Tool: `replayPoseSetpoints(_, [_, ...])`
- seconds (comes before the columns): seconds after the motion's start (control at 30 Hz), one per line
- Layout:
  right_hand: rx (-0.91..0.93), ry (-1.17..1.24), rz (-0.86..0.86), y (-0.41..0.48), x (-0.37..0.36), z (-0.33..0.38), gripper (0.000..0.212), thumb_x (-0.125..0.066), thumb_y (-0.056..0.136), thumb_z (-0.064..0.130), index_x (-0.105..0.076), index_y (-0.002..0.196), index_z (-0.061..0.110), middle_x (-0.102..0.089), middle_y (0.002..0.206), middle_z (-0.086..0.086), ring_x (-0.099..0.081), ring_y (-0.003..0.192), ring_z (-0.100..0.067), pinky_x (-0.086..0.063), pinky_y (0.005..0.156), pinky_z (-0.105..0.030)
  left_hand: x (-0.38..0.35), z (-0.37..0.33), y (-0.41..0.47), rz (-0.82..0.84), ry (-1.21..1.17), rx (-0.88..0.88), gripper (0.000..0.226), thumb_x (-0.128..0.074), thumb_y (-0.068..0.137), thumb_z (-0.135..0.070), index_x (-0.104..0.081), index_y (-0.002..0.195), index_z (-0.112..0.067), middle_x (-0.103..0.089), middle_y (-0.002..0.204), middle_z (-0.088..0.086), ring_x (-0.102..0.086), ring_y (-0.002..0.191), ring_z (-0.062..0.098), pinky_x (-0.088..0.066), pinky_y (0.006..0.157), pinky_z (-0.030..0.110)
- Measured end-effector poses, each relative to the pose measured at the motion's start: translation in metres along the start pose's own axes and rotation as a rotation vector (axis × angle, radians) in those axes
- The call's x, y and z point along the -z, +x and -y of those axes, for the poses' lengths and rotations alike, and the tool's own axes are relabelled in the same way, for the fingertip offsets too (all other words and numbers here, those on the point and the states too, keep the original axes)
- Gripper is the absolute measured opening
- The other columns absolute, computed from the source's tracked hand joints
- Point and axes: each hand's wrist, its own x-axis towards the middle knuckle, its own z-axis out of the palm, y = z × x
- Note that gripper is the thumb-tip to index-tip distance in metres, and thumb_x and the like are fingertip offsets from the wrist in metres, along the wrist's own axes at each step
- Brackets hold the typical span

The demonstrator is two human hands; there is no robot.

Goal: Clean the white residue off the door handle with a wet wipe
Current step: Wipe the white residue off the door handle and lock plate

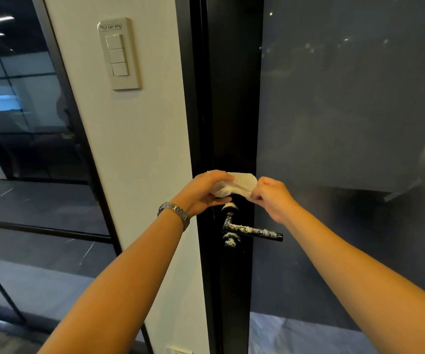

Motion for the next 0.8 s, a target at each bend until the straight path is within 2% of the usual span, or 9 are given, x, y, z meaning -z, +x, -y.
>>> replayPoseSetpoints(0.1, [0.089, -0.178, 0.022, 0.003, -0.006, -0.009, 0.040, -0.047, 0.075, -0.018, -0.036, 0.052, 0.012, -0.038, 0.062, -0.002, -0.043, 0.068, -0.018, -0.053, 0.075, -0.038, 0.001, 0.001, 0.002, -0.001, -0.022, 0.019, 0.018, -0.057, 0.083, 0.006, -0.055, 0.090, -0.011, -0.056, 0.106, 0.013, -0.061, 0.093, 0.026, -0.058, 0.062, 0.027])
replayPoseSetpoints(0.17, [0.160, -0.290, 0.026, 0.003, -0.005, -0.011, 0.034, -0.051, 0.075, -0.016, -0.049, 0.057, 0.013, -0.045, 0.063, 0.002, -0.044, 0.063, -0.012, -0.048, 0.066, -0.030, 0.004, 0.001, 0.002, -0.039, 0.017, -0.016, 0.020, -0.056, 0.082, 0.009, -0.056, 0.091, -0.009, -0.058, 0.100, 0.012, -0.063, 0.086, 0.023, -0.058, 0.058, 0.024])
replayPoseSetpoints(0.23, [0.283, -0.432, 0.042, 0.003, -0.001, -0.011, 0.023, -0.057, 0.076, -0.010, -0.063, 0.076, 0.012, -0.055, 0.077, 0.002, -0.050, 0.070, -0.010, -0.043, 0.066, -0.020, 0.008, 0.003, 0.004, -0.091, 0.093, -0.117, 0.015, -0.057, 0.083, 0.006, -0.059, 0.085, -0.009, -0.060, 0.087, 0.008, -0.063, 0.078, 0.016, -0.058, 0.057, 0.019])
replayPoseSetpoints(0.3, [0.466, -0.645, 0.045, 0.005, 0.005, -0.012, 0.025, -0.056, 0.079, -0.007, -0.064, 0.096, 0.010, -0.054, 0.100, -0.001, -0.052, 0.086, -0.014, -0.042, 0.073, -0.020, 0.012, 0.006, 0.006, -0.162, 0.281, -0.274, 0.011, -0.060, 0.083, -0.003, -0.061, 0.075, -0.010, -0.064, 0.069, -0.001, -0.062, 0.067, 0.006, -0.052, 0.055, 0.013])
replayPoseSetpoints(0.37, [0.660, -0.866, 0.048, 0.008, 0.011, -0.013, 0.035, -0.051, 0.082, -0.007, -0.062, 0.109, 0.010, -0.052, 0.119, -0.002, -0.051, 0.100, -0.017, -0.039, 0.083, -0.020, 0.014, 0.012, 0.009, -0.292, 0.555, -0.411, 0.015, -0.061, 0.081, -0.009, -0.063, 0.067, -0.012, -0.061, 0.053, -0.008, -0.056, 0.052, 0.002, -0.041, 0.049, 0.005])
replayPoseSetpoints(0.47, [0.902, -1.102, 0.085, 0.015, 0.010, -0.009, 0.047, -0.049, 0.081, -0.008, -0.057, 0.124, 0.009, -0.041, 0.143, -0.006, -0.032, 0.137, -0.023, -0.011, 0.115, -0.031, 0.011, 0.020, 0.017, -0.369, 0.946, -0.535, 0.011, -0.059, 0.082, -0.010, -0.067, 0.077, -0.005, -0.063, 0.070, 0.003, -0.050, 0.055, 0.008, -0.036, 0.044, 0.007])
replayPoseSetpoints(0.57, [1.003, -1.243, 0.058, 0.025, 0.005, 0.000, 0.062, -0.050, 0.081, -0.008, -0.039, 0.139, 0.010, -0.020, 0.155, -0.005, -0.006, 0.144, -0.021, 0.002, 0.114, -0.040, 0.007, 0.037, 0.027, -0.255, 1.136, -0.492, 0.020, -0.051, 0.085, -0.007, -0.066, 0.089, 0.005, -0.065, 0.088, 0.017, -0.055, 0.067, 0.021, -0.038, 0.053, 0.014])
replayPoseSetpoints(0.67, [0.992, -1.393, 0.000, 0.035, 0.013, 0.004, 0.077, -0.052, 0.083, -0.006, -0.014, 0.147, 0.015, 0.000, 0.157, 0.002, 0.009, 0.142, -0.016, 0.004, 0.112, -0.043, 0.009, 0.056, 0.035, -0.221, 1.141, -0.353, 0.026, -0.044, 0.092, -0.008, -0.063, 0.099, 0.008, -0.059, 0.077, 0.013, -0.048, 0.056, 0.015, -0.037, 0.049, 0.012])
replayPoseSetpoints(0.8, [0.994, -1.475, 0.044, 0.046, 0.021, 0.000, 0.084, -0.056, 0.086, 0.000, -0.003, 0.148, 0.021, 0.011, 0.153, 0.008, 0.013, 0.141, -0.013, 0.002, 0.111, -0.046, 0.006, 0.070, 0.045, -0.273, 1.076, -0.350, 0.025, -0.043, 0.093, -0.007, -0.063, 0.099, 0.006, -0.051, 0.068, 0.003, -0.040, 0.049, 0.007, -0.039, 0.043, 0.007])
